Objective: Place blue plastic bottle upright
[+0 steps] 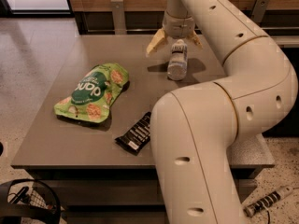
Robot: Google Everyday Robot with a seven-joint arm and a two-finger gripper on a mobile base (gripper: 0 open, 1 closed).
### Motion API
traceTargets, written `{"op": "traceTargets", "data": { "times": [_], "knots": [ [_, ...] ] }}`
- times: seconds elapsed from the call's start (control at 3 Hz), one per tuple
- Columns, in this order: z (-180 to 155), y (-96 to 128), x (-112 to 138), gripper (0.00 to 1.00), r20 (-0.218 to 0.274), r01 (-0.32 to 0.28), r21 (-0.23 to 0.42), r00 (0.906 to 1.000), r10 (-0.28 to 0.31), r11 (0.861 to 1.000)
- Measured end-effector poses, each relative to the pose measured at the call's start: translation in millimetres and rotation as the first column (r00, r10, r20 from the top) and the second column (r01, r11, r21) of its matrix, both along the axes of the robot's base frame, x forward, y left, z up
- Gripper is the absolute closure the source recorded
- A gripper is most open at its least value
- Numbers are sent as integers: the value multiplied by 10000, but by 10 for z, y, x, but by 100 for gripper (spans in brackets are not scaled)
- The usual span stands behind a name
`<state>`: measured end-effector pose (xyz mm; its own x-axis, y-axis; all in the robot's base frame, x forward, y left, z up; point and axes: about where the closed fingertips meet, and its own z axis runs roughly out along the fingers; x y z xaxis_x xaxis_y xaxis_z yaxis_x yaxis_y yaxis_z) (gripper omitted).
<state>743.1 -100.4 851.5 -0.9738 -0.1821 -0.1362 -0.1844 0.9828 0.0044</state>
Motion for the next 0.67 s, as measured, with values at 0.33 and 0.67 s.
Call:
{"op": "traceTargets", "data": {
  "times": [0.33,0.67],
  "knots": [
    [-39,-14,-55,0,-206,255,-157,9995,-258,9996],
    [-88,-39,-73,0,-325,414,-179,9986,-420,9990]
  ]
}}
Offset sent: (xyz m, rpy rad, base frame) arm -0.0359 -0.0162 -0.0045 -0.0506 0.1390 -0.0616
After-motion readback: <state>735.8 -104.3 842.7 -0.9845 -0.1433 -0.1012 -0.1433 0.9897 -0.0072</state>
